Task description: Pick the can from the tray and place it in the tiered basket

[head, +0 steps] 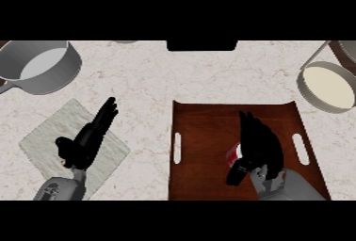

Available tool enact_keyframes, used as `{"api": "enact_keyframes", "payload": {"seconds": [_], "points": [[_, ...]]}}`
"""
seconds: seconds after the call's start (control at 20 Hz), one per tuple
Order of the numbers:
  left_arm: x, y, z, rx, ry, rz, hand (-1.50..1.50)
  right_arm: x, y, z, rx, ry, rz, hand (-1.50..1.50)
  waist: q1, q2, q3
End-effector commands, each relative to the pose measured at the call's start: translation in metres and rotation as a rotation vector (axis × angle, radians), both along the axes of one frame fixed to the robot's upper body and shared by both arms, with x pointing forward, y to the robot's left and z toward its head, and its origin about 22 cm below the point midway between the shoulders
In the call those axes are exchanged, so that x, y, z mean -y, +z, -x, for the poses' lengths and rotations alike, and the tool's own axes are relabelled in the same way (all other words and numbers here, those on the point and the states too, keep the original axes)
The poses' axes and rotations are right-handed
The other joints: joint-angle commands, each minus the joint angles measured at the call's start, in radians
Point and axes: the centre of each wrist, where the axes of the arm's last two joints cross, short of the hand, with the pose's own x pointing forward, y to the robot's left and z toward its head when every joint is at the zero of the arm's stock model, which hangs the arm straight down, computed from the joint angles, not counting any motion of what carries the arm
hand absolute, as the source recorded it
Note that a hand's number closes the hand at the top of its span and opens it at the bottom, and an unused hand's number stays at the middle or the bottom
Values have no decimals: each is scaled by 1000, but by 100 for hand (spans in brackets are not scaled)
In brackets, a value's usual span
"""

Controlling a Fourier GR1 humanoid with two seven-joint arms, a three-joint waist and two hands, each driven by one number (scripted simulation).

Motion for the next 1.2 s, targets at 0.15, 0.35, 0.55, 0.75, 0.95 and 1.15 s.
{"api": "enact_keyframes", "payload": {"seconds": [0.15,0.35,0.55,0.75,0.95,1.15], "points": [[-11,1,-11,-3,0,3,0,-1,-2,5,-103,-161,103,-150,5,5,1],[10,-11,2,-2,-16,-2,0,2,-12,4,-111,-173,83,-150,11,6,1],[11,6,2,13,-3,7,0,-4,-18,10,-119,-157,74,-150,15,4,1],[4,7,-2,8,-16,6,0,-10,-25,20,47,-107,-27,150,14,5,2],[-12,-1,-1,4,-23,3,0,-3,-8,-2,69,-59,18,150,15,5,2],[12,-5,-1,4,-4,-18,0,-21,-25,6,88,-64,12,150,14,6,2]]}}
